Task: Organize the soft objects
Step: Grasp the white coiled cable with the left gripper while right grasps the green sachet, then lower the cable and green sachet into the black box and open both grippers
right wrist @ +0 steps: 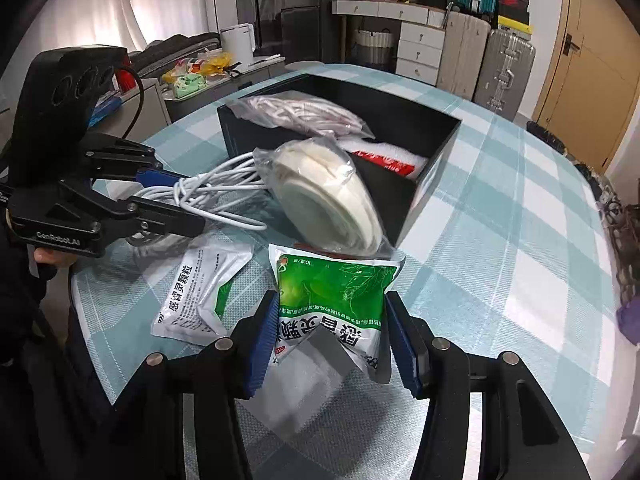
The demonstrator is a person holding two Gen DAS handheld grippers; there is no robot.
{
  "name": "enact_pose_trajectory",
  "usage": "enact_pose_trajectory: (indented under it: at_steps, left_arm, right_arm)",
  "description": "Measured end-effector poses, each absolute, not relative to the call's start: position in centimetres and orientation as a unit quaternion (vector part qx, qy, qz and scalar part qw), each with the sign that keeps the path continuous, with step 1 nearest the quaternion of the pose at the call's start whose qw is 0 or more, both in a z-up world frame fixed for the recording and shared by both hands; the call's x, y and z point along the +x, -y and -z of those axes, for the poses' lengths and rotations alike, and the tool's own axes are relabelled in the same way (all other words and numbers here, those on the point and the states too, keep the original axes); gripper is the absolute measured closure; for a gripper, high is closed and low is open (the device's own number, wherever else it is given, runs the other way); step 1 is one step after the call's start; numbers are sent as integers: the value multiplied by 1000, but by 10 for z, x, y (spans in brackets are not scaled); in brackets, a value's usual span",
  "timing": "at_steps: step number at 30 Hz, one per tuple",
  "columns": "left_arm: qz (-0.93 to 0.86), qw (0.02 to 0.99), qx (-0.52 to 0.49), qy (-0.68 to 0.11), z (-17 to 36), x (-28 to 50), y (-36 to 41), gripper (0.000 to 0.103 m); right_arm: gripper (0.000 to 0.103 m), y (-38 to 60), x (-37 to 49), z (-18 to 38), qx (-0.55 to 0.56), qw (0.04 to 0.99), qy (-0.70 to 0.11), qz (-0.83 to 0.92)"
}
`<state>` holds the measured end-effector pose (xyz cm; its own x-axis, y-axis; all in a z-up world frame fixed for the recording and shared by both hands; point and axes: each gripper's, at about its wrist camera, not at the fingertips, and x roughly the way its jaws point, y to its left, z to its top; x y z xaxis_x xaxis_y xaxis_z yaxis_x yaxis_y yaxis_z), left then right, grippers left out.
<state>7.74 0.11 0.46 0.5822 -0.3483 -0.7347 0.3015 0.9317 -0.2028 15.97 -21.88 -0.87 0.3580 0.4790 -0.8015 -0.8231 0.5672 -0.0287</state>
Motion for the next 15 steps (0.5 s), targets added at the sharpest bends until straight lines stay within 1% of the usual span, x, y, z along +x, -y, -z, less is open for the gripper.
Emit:
enact_pose_trajectory:
  at_steps: [8,15]
  left_arm:
    - [194,894,-23,-404,-18,68,0,72]
    - [191,907,-20,-375,-40,58,0,72]
  right_arm:
    - [50,222,151,-9,-223,803,-369,-411]
    - [50,226,143,-27,-216,813,-346,-417]
